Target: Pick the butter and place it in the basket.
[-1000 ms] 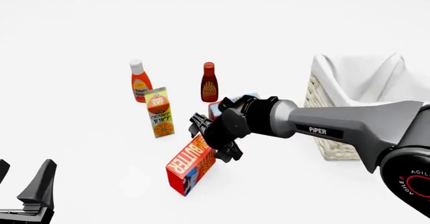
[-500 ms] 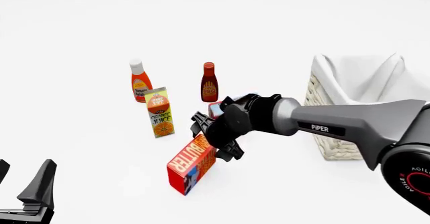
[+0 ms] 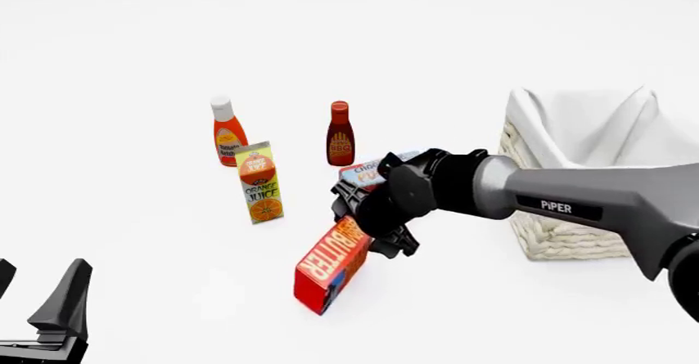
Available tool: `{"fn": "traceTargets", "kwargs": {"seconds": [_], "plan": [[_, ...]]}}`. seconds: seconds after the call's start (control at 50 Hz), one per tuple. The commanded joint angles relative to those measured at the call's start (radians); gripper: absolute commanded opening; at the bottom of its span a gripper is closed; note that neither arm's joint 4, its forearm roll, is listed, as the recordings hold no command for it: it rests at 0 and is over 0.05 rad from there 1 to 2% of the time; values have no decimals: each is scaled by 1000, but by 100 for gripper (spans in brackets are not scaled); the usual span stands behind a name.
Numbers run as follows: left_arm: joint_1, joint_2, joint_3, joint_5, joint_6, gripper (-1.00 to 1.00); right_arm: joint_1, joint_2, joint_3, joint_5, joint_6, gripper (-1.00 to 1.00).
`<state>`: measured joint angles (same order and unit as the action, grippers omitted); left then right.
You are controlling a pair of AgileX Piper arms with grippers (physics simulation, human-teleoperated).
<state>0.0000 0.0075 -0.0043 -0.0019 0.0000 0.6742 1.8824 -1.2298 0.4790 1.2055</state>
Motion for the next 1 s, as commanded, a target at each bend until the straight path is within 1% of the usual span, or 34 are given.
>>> {"fn": "traceTargets", "kwargs": {"seconds": [0.02, 0.22, 0.34, 0.46, 0.58, 0.68, 0.72, 1.0], "plan": [[0, 0, 0, 0, 0, 100, -41, -60, 42, 32, 6, -100], [0, 0, 0, 0, 0, 100, -45, -121, 67, 45, -6, -100], [0, 0, 0, 0, 0, 100, -65, -175, 94, 59, -14, -100], [0, 0, 0, 0, 0, 100, -95, -241, 118, 82, -37, -100], [0, 0, 0, 0, 0, 100, -116, -316, 112, 120, -54, -100], [0, 0, 0, 0, 0, 100, -121, -347, 115, 134, -58, -100], [0, 0, 0, 0, 0, 100, -113, -354, 104, 143, -58, -100], [0, 0, 0, 0, 0, 100, -128, -458, 72, 206, -79, -100]]}}
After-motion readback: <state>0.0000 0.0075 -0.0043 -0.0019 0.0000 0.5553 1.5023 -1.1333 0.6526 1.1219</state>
